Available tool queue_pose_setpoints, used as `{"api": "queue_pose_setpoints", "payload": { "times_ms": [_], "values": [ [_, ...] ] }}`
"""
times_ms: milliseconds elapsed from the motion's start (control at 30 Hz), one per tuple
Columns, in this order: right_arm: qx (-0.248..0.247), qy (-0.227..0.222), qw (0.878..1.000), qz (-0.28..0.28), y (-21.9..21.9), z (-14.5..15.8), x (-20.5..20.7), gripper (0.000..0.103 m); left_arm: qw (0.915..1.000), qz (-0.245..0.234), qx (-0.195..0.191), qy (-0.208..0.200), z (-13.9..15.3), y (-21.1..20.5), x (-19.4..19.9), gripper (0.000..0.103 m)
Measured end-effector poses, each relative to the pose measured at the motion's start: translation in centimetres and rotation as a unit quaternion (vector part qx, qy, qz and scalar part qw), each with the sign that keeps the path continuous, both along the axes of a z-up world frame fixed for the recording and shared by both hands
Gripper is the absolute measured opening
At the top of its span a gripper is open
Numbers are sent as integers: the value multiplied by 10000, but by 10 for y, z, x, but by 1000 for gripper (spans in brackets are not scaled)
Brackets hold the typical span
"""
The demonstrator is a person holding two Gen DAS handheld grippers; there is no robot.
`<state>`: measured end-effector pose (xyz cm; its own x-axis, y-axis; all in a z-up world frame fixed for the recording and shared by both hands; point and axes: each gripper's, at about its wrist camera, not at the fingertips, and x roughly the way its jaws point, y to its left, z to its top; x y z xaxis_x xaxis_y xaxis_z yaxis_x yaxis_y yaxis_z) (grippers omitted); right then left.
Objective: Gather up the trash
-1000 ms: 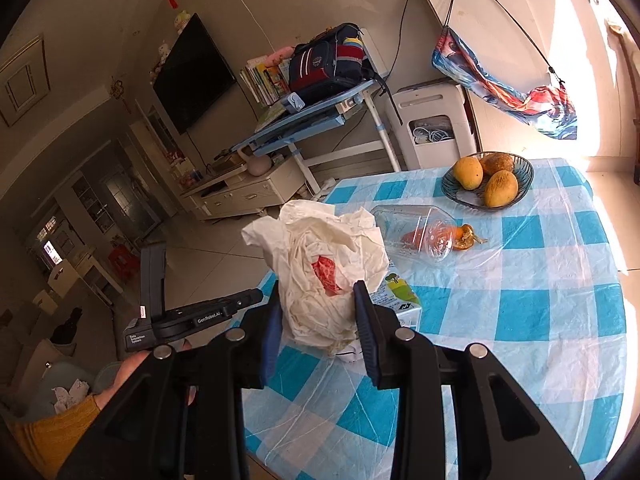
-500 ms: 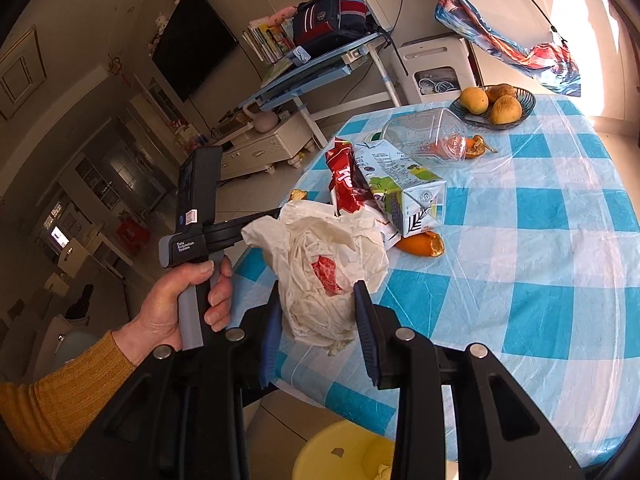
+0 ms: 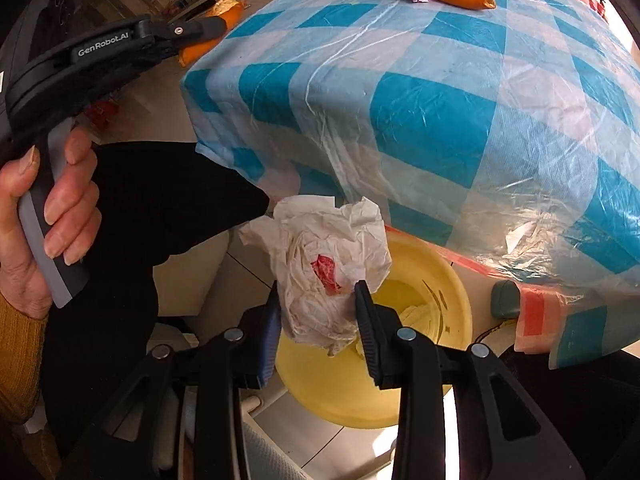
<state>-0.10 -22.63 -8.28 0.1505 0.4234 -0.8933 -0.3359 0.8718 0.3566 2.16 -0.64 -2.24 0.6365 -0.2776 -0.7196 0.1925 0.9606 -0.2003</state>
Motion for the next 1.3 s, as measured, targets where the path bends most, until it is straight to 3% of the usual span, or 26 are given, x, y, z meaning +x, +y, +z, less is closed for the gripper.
{"api": "queue_pose_setpoints", "payload": {
  "times_ms": [133,200,300,400,500,567,600,667,767,867,1000,1167,1300],
  "values": [
    [-217,49,9994,-268,-7,-2,-4,49,9996,-169,24,212,-12,-7,-27,13],
    [-146,-203,9975,-660,-20,13,-6,65,9991,-262,62,331,-19,-12,-39,13],
    [177,-631,9884,-1369,-49,35,-9,67,9974,-477,178,507,-28,-26,-58,13],
    [695,-1125,9701,-2036,-79,58,-12,74,9932,-804,437,718,-38,-49,-75,13],
    [853,-1517,9582,-2272,-92,70,-16,76,9814,-1326,686,1204,-58,-71,-87,15],
    [903,-1641,9538,-2349,-94,72,-18,76,9767,-1459,1005,1213,-65,-80,-95,25],
    [910,-1679,9526,-2368,-93,73,-20,76,9777,-1419,1111,1077,-62,-80,-98,32],
    [899,-1788,9497,-2409,-91,73,-22,76,9841,-1196,1112,695,-48,-72,-101,66],
    [836,-1971,9450,-2472,-90,77,-22,78,9928,-591,1038,6,-21,-50,-100,84],
    [701,-2093,9424,-2511,-83,81,-20,80,9919,131,1168,-482,-8,-32,-94,90],
    [530,-2151,9427,-2495,-81,80,-21,80,9888,762,1139,-587,-1,-9,-82,90],
    [325,-2203,9456,-2370,-74,78,-22,80,9840,1187,1032,-839,7,7,-83,95],
    [187,-2183,9491,-2263,-68,74,-21,80,9838,1237,1014,-807,5,8,-83,96]
  ]
}}
